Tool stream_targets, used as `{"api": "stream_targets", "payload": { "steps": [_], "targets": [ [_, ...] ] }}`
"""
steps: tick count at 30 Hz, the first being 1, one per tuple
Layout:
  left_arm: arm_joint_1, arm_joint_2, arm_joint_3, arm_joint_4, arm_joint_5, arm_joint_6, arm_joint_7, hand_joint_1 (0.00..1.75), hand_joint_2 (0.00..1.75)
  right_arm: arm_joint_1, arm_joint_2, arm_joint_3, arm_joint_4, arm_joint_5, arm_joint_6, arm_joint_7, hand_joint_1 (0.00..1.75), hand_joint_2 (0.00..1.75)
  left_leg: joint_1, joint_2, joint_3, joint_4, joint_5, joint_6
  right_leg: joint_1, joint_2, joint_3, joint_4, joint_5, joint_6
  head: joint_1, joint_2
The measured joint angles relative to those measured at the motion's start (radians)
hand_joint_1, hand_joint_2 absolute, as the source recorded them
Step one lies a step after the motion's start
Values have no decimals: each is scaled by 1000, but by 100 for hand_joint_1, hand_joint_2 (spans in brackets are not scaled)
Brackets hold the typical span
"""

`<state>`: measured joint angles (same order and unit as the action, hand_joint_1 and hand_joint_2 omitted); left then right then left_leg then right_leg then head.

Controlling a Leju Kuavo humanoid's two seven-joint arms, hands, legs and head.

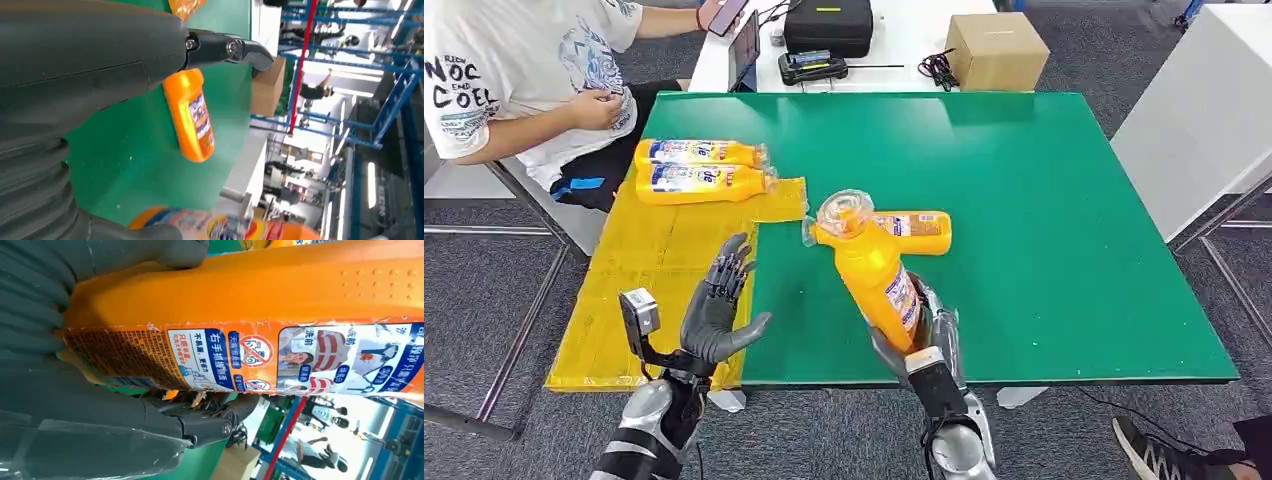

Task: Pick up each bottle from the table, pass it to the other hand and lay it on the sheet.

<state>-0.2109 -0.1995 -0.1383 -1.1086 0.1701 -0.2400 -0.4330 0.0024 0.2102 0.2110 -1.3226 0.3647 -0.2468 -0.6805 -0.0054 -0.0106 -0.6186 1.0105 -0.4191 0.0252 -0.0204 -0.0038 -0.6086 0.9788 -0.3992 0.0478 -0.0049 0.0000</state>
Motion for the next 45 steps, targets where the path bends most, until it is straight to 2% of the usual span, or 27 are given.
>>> {"api": "stream_targets", "payload": {
  "steps": [18, 31, 42, 43, 44, 45],
  "targets": [
    [11, 0, -93, 15, 32, -61, 40, 0, 175, -119, 34, 92, 149, 66, -11, 24, 175, 175, 0, 0, 0, 0, 0, 0, 0, 0, 0, 0, 0, 0, 0, 0],
    [10, 3, -93, 19, 61, -43, 42, 0, 175, -121, 43, 212, 304, 87, 49, 17, 175, 175, 0, 0, 0, 0, 0, 0, 0, 0, 0, 0, 0, 0, 0, 0],
    [12, 6, -90, 22, 66, -42, 38, 0, 175, -133, 47, 247, 358, 90, 55, 16, 175, 175, 0, 0, 0, 0, 0, 0, 0, 0, 0, 0, 0, 0, 0, 0],
    [12, 6, -89, 23, 65, -42, 38, 141, 175, -134, 47, 248, 361, 90, 55, 16, 175, 175, 0, 0, 0, 0, 0, 0, 0, 0, 0, 0, 0, 0, 0, 0],
    [12, 6, -89, 25, 60, -42, 38, 175, 175, -136, 47, 248, 363, 90, 55, 16, 175, 175, 0, 0, 0, 0, 0, 0, 0, 0, 0, 0, 0, 0, 0, 0],
    [12, 6, -89, 27, 58, -42, 38, 175, 175, -138, 47, 248, 365, 90, 55, 16, 175, 175, 0, 0, 0, 0, 0, 0, 0, 0, 0, 0, 0, 0, 0, 0]
  ]
}}
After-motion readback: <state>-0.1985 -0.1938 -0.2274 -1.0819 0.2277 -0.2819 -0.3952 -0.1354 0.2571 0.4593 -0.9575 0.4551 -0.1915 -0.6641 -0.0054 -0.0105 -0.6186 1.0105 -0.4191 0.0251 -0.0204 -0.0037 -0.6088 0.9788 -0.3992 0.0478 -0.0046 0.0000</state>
